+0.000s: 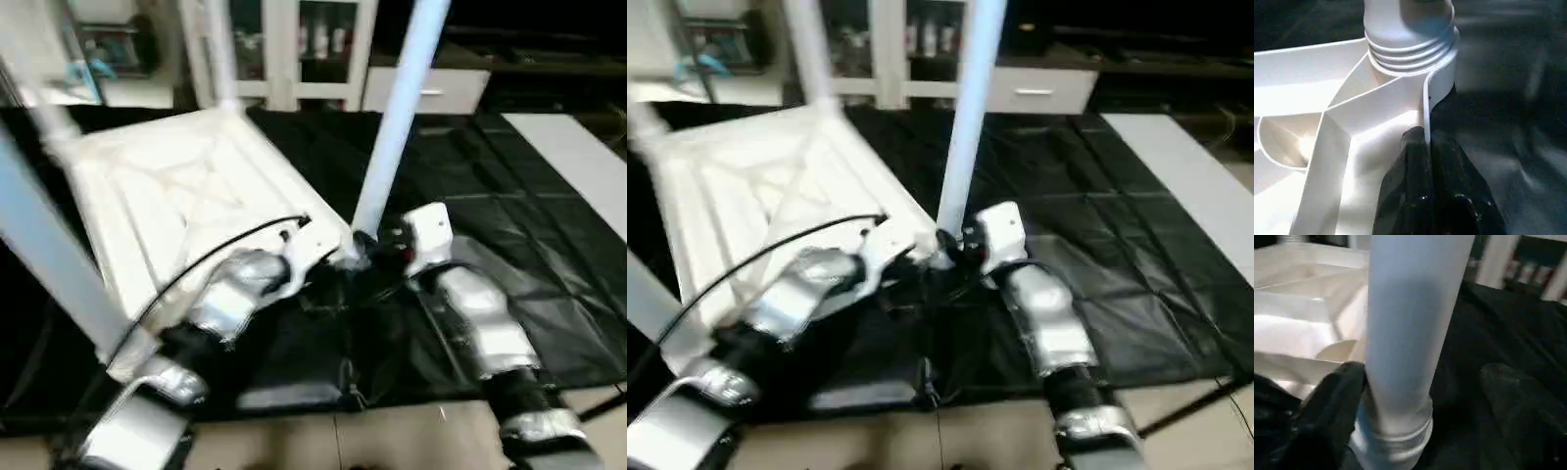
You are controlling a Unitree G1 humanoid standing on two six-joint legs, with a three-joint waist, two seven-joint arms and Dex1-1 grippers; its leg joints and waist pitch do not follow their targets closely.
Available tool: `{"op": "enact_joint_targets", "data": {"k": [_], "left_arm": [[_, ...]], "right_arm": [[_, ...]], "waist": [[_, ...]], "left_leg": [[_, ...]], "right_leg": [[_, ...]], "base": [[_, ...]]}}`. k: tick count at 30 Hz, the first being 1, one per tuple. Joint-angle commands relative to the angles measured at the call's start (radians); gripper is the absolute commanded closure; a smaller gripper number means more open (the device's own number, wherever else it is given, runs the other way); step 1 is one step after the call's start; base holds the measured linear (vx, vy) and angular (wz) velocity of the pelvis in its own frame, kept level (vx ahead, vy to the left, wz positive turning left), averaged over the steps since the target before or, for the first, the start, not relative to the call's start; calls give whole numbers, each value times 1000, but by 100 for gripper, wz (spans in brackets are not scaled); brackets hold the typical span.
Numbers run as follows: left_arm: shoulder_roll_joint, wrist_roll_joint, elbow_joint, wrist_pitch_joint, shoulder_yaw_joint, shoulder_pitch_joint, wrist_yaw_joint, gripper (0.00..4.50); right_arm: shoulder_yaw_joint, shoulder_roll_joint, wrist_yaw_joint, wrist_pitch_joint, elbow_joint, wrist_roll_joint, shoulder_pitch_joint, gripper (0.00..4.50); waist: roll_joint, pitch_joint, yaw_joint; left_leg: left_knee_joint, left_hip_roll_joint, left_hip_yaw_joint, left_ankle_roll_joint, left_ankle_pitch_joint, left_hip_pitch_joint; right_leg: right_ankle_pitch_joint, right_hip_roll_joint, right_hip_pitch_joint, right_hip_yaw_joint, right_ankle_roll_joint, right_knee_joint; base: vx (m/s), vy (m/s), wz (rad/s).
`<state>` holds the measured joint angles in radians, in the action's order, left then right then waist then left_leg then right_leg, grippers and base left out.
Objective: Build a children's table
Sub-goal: Rotate leg to tighten
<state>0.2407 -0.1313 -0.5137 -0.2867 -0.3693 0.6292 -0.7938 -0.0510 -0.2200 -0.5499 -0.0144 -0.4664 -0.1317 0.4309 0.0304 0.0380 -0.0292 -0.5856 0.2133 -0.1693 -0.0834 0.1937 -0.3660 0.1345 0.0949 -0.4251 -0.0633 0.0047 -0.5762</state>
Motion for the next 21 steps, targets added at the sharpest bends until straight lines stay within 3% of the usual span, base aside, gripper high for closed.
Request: {"op": "enact_joint_targets", "data": {"k": [1, 3, 5, 8, 12, 14, 15, 17, 18, 21], "left_arm": [[28, 2, -1, 5, -54, -52, -88, 450], [72, 17, 31, 22, -69, -76, -175, 450], [82, 18, 38, 29, -73, -81, -194, 450], [161, 72, 135, 54, -107, -128, -376, 450], [195, 106, 190, 37, -125, -147, -460, 450], [207, 117, 217, 36, -135, -154, -494, 450], [211, 119, 232, 36, -145, -156, -511, 450], [211, 119, 232, 36, -145, -156, -511, 450], [212, 116, 250, 31, -156, -160, -526, 450], [207, 114, 260, 27, -164, -161, -535, 450]], "right_arm": [[51, -78, -49, -65, 38, -34, -9, 10], [30, -158, -216, -112, 102, -87, -59, 3], [20, -176, -254, -120, 118, -96, -72, 3], [-35, -282, -487, -172, 224, -169, -153, 3], [-50, -308, -562, -214, 270, -202, -167, 3], [-65, -318, -587, -216, 280, -200, -166, 3], [-80, -319, -601, -207, 279, -192, -159, 3], [-80, -319, -601, -207, 279, -192, -159, 3], [-102, -322, -629, -208, 288, -193, -150, 3], [-129, -329, -671, -212, 292, -186, -139, 3]], "waist": [[2, -62, -4], [-3, -62, -12], [0, -61, -17], [2, -57, -25], [6, -49, -16], [3, -49, -14], [8, -49, -14], [4, -47, -17], [9, -48, -19], [8, -49, -20]], "left_leg": [[69, 11, -14, 71, 189, 5], [67, 13, -17, 82, 173, 10], [66, 13, -19, 87, 168, 11], [72, 15, -17, 69, 213, 10], [79, 15, -14, 34, 309, 10], [81, 18, -12, 26, 310, 12], [80, 18, -14, 25, 311, 16], [79, 18, -17, 20, 322, 24], [79, 18, -18, 19, 327, 23], [82, 18, -14, 17, 304, 15]], "right_leg": [[185, 29, 58, 30, -225, 49], [135, 26, 57, 31, -245, 42], [120, 26, 57, 31, -250, 41], [195, 30, 63, 32, -231, 46], [375, 34, 54, 31, -182, 65], [378, 33, 51, 34, -175, 64], [377, 33, 47, 34, -178, 65], [372, 30, 41, 36, -190, 66], [374, 28, 42, 37, -189, 65], [362, 28, 48, 40, -178, 60]], "base": [[0, 0, 0], [0, 0, 0], [0, 0, 0], [0, 0, 0], [0, 0, 0], [0, 0, 0], [0, 0, 0], [0, 0, 0], [0, 0, 0], [0, 0, 0]]}}
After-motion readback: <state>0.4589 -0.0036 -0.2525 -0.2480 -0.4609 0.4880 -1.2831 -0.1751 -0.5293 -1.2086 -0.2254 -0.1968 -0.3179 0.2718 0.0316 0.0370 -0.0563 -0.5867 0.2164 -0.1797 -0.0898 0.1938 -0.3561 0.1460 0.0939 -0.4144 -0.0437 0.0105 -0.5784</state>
